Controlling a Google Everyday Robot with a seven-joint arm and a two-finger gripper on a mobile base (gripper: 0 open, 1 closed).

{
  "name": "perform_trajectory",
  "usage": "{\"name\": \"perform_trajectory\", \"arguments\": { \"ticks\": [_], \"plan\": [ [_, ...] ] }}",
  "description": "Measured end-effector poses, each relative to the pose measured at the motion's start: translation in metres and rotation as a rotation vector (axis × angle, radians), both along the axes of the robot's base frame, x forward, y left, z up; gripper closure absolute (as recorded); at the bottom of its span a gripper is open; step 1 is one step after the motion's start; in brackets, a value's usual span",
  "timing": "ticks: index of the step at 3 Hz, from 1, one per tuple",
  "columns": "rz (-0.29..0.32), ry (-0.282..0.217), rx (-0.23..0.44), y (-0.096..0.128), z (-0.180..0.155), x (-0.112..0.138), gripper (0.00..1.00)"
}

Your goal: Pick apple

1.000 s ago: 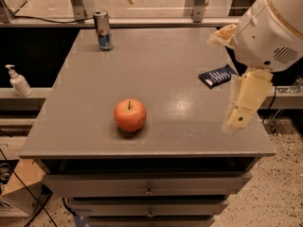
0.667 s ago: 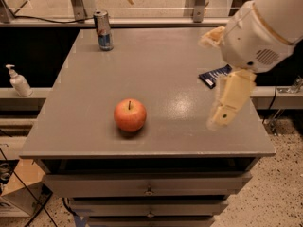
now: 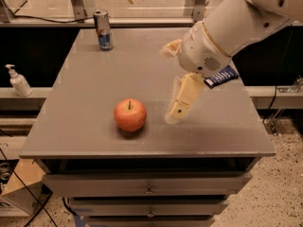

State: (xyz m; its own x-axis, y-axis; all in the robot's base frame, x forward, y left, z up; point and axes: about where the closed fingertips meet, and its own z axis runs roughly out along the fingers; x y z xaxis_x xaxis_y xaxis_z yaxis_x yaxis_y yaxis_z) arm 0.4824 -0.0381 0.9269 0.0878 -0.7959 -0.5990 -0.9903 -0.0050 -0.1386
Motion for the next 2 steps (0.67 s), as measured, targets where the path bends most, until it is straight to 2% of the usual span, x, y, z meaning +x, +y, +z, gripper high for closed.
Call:
{"name": "perform_trajectory", "arguments": {
  "ticks": [1,2],
  "plan": [
    [0.097,0.066,0.071,0.043,-0.026,0.011,0.0],
    [0.167,0.116,0.115,0.073,-0.042,0.011,0.0]
  ]
}}
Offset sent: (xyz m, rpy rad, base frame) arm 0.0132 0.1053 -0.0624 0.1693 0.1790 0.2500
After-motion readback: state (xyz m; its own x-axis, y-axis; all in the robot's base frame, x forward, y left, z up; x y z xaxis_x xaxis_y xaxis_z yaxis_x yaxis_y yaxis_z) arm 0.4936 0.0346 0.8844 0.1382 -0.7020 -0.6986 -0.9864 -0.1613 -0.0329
